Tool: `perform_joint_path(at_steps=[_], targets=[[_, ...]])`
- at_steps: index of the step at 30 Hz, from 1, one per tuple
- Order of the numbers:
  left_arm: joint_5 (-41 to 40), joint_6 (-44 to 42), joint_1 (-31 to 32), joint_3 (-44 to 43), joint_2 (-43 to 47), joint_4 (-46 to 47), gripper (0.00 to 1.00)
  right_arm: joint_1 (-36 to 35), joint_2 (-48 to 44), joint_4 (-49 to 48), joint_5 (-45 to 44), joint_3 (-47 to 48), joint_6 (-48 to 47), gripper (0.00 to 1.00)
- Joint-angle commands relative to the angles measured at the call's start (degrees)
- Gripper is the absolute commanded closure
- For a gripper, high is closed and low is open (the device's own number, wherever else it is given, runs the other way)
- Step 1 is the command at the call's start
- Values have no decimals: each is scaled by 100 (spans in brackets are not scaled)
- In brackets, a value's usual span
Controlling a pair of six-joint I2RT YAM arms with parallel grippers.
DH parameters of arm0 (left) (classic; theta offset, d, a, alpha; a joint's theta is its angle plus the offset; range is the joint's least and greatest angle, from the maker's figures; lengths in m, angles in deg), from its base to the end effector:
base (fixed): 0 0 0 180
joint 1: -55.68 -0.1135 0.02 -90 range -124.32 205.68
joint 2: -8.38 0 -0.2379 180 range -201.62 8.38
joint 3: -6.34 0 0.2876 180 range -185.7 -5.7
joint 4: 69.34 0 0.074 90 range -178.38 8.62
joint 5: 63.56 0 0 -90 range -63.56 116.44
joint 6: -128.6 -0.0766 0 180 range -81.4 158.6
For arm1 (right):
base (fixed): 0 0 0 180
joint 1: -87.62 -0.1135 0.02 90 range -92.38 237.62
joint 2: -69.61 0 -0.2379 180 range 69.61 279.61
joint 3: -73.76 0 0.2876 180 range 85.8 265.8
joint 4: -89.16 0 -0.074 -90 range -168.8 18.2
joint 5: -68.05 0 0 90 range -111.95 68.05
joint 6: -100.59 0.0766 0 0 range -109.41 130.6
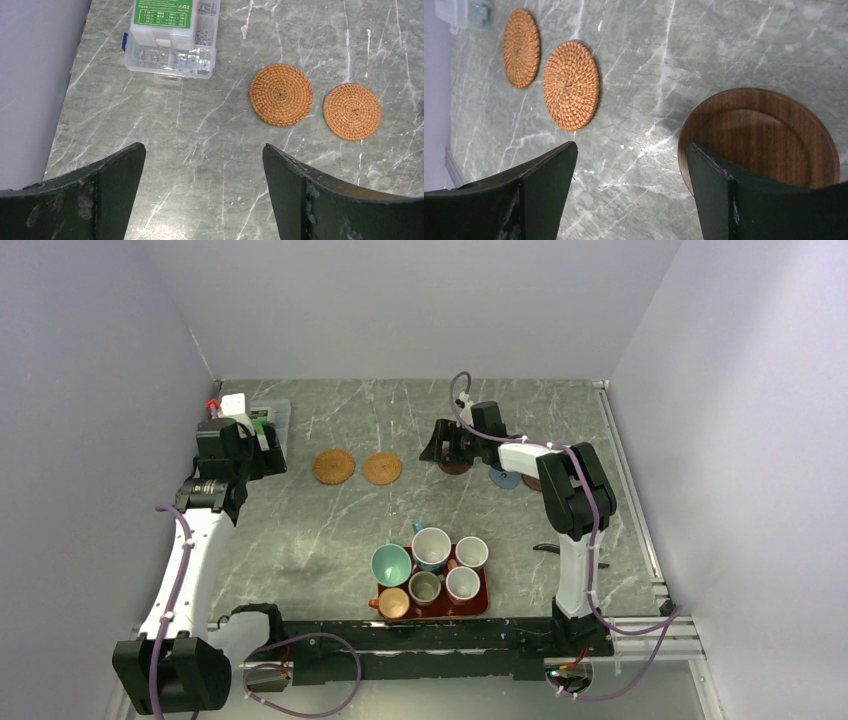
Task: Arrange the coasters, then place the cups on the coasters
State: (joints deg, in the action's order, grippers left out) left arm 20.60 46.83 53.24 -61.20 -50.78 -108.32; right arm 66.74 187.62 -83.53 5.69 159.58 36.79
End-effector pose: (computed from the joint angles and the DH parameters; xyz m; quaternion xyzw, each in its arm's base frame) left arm 0.3112 0.0211 0.2832 -0.1058 0.8614 0.0192 0.4964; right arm 0.4401 0.2059 0.0801 -0.0610 0.8821 0.3635 0.2935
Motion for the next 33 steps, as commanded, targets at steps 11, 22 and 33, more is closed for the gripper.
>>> perform_joint_path(at_steps=[11,22,33], targets=[[62,82,-2,-48,168,136,7,-372,247,-196,533,-320,352,17],[49,82,-2,-39,175,127,7,-537,537,-614,468,-103,598,18],[39,69,0,-39,136,137,7,-600,660,-677,391,131,608,19]])
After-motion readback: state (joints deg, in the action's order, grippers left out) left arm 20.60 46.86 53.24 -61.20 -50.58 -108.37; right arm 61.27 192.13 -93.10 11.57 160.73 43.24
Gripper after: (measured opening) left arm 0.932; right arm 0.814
